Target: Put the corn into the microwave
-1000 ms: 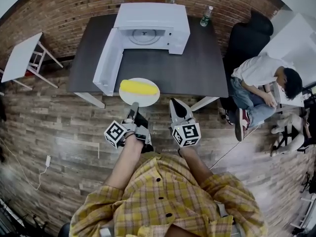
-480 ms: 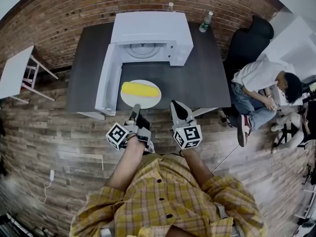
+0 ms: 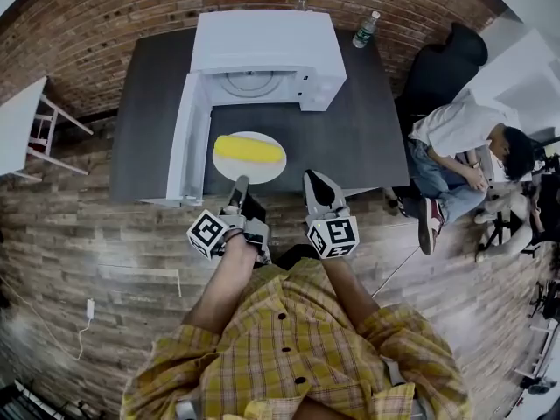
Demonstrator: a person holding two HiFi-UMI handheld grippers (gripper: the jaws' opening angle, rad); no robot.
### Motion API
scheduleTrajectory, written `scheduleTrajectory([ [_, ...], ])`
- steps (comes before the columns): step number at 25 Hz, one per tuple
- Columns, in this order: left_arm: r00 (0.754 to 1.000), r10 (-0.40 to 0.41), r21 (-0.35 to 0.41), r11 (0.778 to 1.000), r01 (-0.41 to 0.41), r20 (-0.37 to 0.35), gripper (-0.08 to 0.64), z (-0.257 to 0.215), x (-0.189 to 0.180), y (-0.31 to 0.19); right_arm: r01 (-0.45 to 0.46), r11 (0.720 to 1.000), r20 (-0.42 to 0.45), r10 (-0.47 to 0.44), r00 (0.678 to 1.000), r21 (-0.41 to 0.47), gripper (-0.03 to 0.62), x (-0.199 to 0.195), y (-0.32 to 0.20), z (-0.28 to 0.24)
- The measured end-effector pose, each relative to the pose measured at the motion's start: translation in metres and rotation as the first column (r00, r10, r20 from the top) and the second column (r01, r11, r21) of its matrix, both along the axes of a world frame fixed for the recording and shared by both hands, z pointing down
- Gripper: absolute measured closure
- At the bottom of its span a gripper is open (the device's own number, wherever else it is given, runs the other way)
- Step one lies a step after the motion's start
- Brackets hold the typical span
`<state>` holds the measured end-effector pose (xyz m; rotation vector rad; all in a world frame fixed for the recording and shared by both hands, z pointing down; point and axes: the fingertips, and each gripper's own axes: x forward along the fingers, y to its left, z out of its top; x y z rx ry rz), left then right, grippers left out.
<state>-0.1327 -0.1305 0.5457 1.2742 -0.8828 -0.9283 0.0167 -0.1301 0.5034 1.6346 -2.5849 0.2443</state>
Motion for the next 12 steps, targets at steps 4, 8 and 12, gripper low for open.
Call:
scheduleTrajectory([
  [4,0.999,0.011,-0.010,1.000,-0.010,0.041,0.548,0.008,0.001,-0.008,-0.009,1.000,-0.003,0.009,1.000,0.002,0.589,0.003,-0.010,0.000],
  [8,0.999,0.010,-0.023,1.000,-0.009,0.046,0.546,0.013,0.008,-0.018,0.010,1.000,-0.013,-0.010,1.000,0.000,0.589,0.003,-0.025,0.006],
  [12,0.999,-0.003,-0.018,1.000,0.004,0.043,0.546,0.013,0.014,-0.036,0.034,0.999,-0.009,-0.034,0.999,-0.006,0.589,0.005,-0.046,0.012],
])
